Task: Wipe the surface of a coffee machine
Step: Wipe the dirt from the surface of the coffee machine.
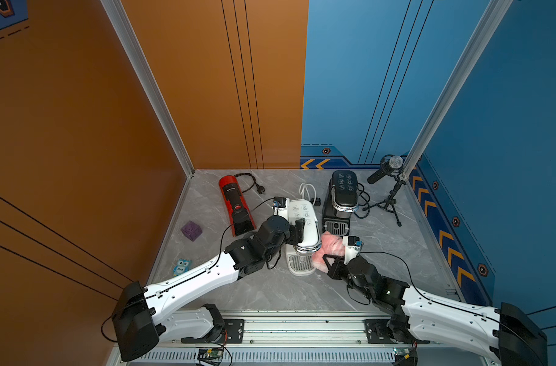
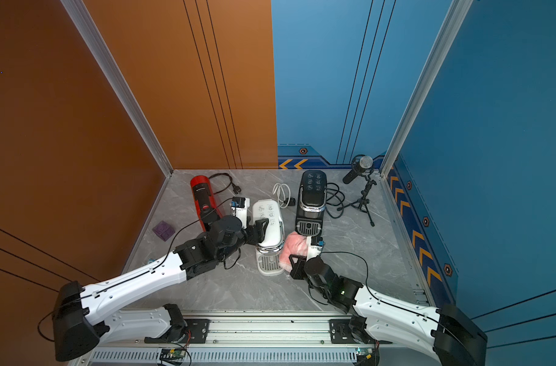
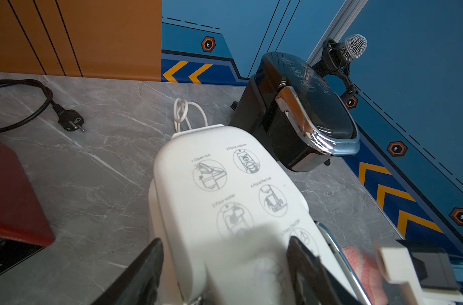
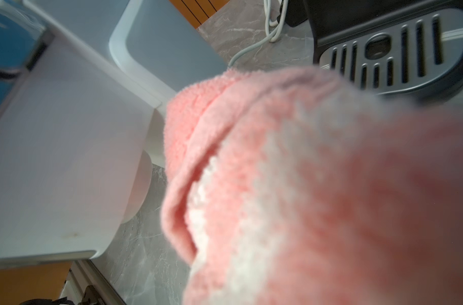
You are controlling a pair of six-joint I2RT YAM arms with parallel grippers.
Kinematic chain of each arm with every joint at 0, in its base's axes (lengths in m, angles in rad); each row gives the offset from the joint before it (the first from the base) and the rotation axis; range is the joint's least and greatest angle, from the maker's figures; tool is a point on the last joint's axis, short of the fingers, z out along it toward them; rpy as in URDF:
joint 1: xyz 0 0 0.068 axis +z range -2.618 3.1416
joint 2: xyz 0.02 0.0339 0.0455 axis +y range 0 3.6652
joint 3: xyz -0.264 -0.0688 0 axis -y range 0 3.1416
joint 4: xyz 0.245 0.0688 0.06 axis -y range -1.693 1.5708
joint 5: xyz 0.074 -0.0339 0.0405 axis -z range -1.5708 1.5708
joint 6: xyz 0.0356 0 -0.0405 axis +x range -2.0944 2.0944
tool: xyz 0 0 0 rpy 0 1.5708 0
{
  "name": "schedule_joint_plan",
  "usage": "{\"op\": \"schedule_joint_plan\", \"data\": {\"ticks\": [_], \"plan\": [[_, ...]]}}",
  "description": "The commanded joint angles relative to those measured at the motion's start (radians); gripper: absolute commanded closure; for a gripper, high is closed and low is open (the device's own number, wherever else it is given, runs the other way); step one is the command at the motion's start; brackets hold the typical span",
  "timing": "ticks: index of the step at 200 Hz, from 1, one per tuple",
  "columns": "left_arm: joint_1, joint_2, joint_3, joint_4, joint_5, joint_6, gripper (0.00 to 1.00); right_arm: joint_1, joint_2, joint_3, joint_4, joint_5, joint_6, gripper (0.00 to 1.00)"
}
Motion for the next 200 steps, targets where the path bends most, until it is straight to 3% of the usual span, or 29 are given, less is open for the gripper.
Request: {"op": "schedule_joint_plan", "data": {"ticks": [1, 54, 118, 154, 200], "plan": [[0.009, 0.052, -0.075, -0.278, 0.006, 0.024, 0.26, -0.010, 0.036, -0.013, 0.235, -0.133, 0.010, 1.00], [0.009, 0.049, -0.080, -0.270, 0.008, 0.016, 0.26, 0.007, 0.215, 0.011, 0.474, -0.285, 0.024, 1.00], [0.009, 0.062, -0.082, -0.261, 0.020, 0.012, 0.26, 0.118, 0.337, 0.033, 0.660, -0.271, 0.006, 1.00], [0.009, 0.050, -0.084, -0.260, 0.019, 0.015, 0.26, 0.098, 0.249, -0.015, 0.582, -0.196, -0.023, 1.00], [0.008, 0.034, -0.097, -0.260, 0.021, 0.012, 0.26, -0.079, 0.004, -0.072, 0.346, -0.191, -0.057, 1.00]]}}
